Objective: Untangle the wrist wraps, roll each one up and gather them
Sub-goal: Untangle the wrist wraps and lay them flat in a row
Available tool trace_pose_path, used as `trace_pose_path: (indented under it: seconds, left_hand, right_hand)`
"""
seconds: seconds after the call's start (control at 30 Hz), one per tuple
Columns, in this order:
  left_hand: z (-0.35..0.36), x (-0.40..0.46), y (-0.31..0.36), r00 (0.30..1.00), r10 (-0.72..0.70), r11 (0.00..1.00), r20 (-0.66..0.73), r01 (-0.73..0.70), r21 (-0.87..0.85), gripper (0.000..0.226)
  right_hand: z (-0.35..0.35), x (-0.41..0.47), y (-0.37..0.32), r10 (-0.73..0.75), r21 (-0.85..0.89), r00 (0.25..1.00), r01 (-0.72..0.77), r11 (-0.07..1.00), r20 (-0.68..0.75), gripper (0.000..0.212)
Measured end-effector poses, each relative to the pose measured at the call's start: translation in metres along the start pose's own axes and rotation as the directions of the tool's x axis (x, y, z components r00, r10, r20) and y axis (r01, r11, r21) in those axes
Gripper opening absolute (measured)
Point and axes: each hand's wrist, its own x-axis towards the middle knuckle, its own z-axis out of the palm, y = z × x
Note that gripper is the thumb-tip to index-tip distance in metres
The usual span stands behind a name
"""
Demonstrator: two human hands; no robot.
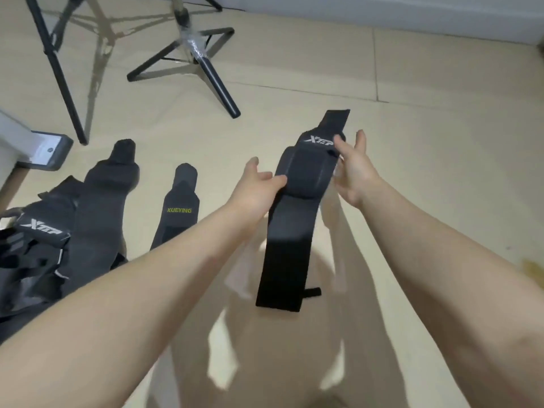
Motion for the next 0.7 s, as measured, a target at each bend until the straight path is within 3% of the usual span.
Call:
trace_pose_path:
  seconds: [0.07,0.13,0.23,0.33,0.4,0.43,0.47,0.53,0.6,0.67,0.7]
  left_hand:
    - [0.002,0.023,-0.015,0.995,-0.001,0.990,-0.097,0.015,0.140,0.069]
    - [0.006,0.037,-0.050,0.990,-0.088,0.969,-0.113,0.111,0.220,0.067]
    - [0.013,0.037,-0.103,0.974,-0.173,0.896,-0.148,0.218,0.386,0.043]
    - [0.018,0.033,-0.136,0.976,-0.156,0.904,-0.151,0.203,0.377,0.020]
    - [0.019,0.030,-0.147,0.970,-0.228,0.946,-0.088,0.242,0.217,0.041]
    - [0.019,0.029,-0.150,0.965,-0.252,0.951,-0.066,0.260,0.169,0.054]
    - [0.019,0.027,-0.152,0.969,-0.241,0.953,-0.052,0.247,0.173,0.064]
    - [0.022,0.026,-0.151,0.992,-0.120,0.936,-0.030,0.123,0.331,0.069]
    - [0.024,0.023,-0.149,0.996,0.086,0.795,0.030,-0.087,0.600,0.077]
    - [0.024,0.022,-0.149,0.962,0.206,0.419,0.180,-0.253,0.872,0.084]
    - [0.023,0.023,-0.152,0.939,0.194,0.219,0.285,-0.325,0.920,0.082]
  right_hand:
    - [-0.004,0.014,0.007,0.098,-0.182,0.987,-0.120,0.976,-0.123,0.073]
    - [-0.017,0.017,0.033,0.119,-0.323,0.971,-0.182,0.929,-0.206,0.058]
    - [-0.034,0.000,0.093,0.149,-0.482,0.986,-0.169,0.860,-0.078,0.025]
    - [-0.042,-0.020,0.131,0.132,-0.635,0.991,-0.106,0.765,-0.005,0.039]
    - [-0.036,-0.028,0.137,0.091,-0.686,0.993,-0.017,0.727,0.071,0.051]
    - [-0.032,-0.030,0.138,0.059,-0.748,0.989,0.063,0.661,0.136,0.057]
    - [-0.028,-0.029,0.138,0.022,-0.835,0.980,0.159,0.527,0.200,0.062]
    - [-0.021,-0.025,0.140,-0.018,-0.936,0.948,0.317,0.151,0.318,0.071]
    - [-0.020,-0.020,0.146,0.004,-0.889,0.902,0.426,-0.165,0.432,0.076]
    - [-0.021,-0.018,0.149,0.057,-0.841,0.884,0.461,-0.284,0.465,0.072]
    - [-0.020,-0.018,0.148,0.065,-0.842,0.888,0.452,-0.294,0.454,0.068]
